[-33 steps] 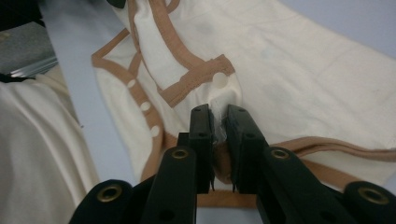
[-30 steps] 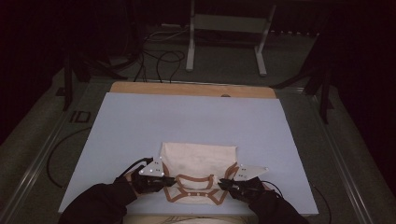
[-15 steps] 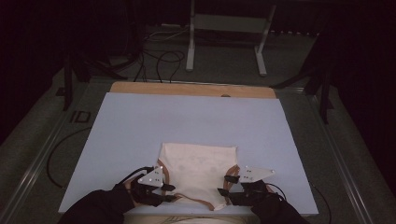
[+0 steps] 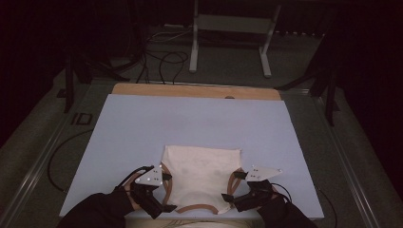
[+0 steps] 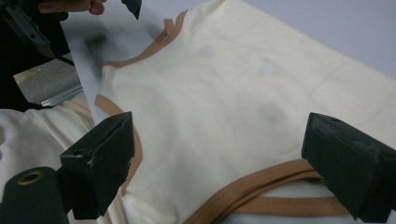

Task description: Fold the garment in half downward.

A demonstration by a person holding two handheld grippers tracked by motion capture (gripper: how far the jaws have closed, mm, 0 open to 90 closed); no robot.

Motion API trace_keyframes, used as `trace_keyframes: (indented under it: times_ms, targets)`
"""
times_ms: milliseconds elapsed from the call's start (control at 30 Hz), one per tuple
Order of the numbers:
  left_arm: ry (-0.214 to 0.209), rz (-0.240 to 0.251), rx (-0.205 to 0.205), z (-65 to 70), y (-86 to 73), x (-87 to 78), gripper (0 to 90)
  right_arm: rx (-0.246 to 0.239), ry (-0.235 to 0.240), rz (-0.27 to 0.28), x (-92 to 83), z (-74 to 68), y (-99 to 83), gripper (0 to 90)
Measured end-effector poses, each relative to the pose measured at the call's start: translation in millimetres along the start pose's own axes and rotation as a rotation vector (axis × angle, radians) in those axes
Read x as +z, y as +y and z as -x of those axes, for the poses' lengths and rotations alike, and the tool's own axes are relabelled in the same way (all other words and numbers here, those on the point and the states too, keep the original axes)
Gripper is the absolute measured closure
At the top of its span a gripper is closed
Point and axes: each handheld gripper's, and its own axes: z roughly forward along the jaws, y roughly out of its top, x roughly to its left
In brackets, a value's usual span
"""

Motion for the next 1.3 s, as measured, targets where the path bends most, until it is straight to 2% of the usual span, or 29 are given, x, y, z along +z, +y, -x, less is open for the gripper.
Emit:
trace_keyframes:
  times_ms: [167,567,833,1000,1100,1300]
  targets:
    - [0.018,0.030,-0.022,-8.4,4.5,-7.2,0.0,-0.011,-0.021,0.012,-2.8,6.1,5.0,9.4]
    - [0.075,0.074,-0.013,-27.1,19.6,-14.8,0.0,-0.035,-0.066,0.037,-7.2,23.1,24.7,9.7]
    - [0.094,0.099,-0.018,-43.1,28.4,-14.6,0.0,-0.050,-0.091,0.050,-7.3,36.4,38.4,9.8]
    - [0.124,0.106,-0.020,-51.8,32.0,-12.5,0.0,-0.030,-0.092,0.051,-3.3,46.8,43.0,9.8]
    - [0.130,0.094,-0.019,-59.0,33.5,-10.8,0.0,-0.023,-0.091,0.052,0.1,52.9,45.1,9.8]
    - [0.142,0.105,-0.033,-72.7,33.7,-8.5,0.0,-0.011,-0.095,0.041,7.7,63.4,48.3,9.8]
